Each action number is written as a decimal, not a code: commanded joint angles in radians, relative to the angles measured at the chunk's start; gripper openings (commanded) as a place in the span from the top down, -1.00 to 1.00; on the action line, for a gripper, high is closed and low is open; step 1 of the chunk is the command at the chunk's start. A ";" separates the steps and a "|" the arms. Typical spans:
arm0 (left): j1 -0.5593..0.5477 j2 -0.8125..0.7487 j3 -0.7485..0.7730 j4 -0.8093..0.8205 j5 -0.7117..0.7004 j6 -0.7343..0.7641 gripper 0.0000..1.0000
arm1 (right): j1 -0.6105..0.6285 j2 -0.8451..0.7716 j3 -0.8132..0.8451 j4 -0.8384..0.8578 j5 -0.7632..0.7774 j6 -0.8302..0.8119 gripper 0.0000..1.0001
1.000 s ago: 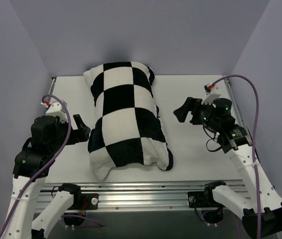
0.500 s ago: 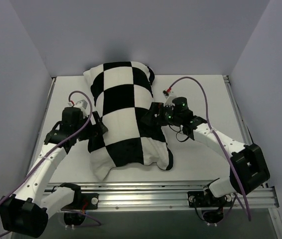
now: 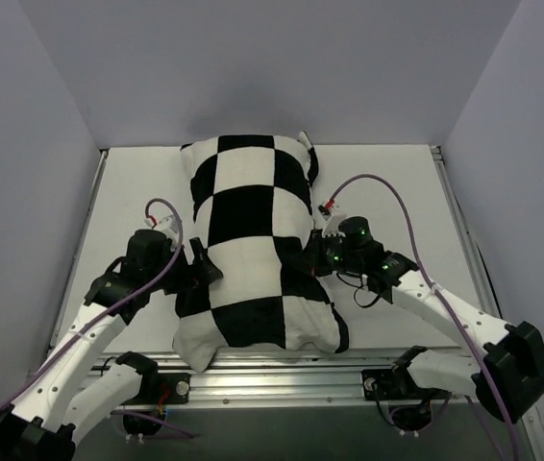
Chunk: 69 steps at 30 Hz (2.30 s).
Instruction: Remove the pillowcase from the pillow
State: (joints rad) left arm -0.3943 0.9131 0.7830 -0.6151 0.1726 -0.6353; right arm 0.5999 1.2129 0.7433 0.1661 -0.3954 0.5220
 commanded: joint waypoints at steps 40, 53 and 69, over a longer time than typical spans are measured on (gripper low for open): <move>-0.066 0.751 0.116 0.598 0.189 -0.185 0.20 | -0.212 0.360 0.309 0.051 -0.330 -0.060 1.00; -0.207 0.888 0.587 0.739 0.143 -0.293 0.23 | -0.146 0.325 0.990 -0.421 -0.099 -0.260 1.00; -0.078 0.026 -0.080 0.277 -0.163 -0.302 -0.95 | 0.262 0.611 0.708 -0.246 0.064 -0.160 0.98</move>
State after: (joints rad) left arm -0.4667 1.1923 0.6868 -0.2260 0.1177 -0.9543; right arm 0.8204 1.8435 1.4631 -0.1341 -0.3073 0.3008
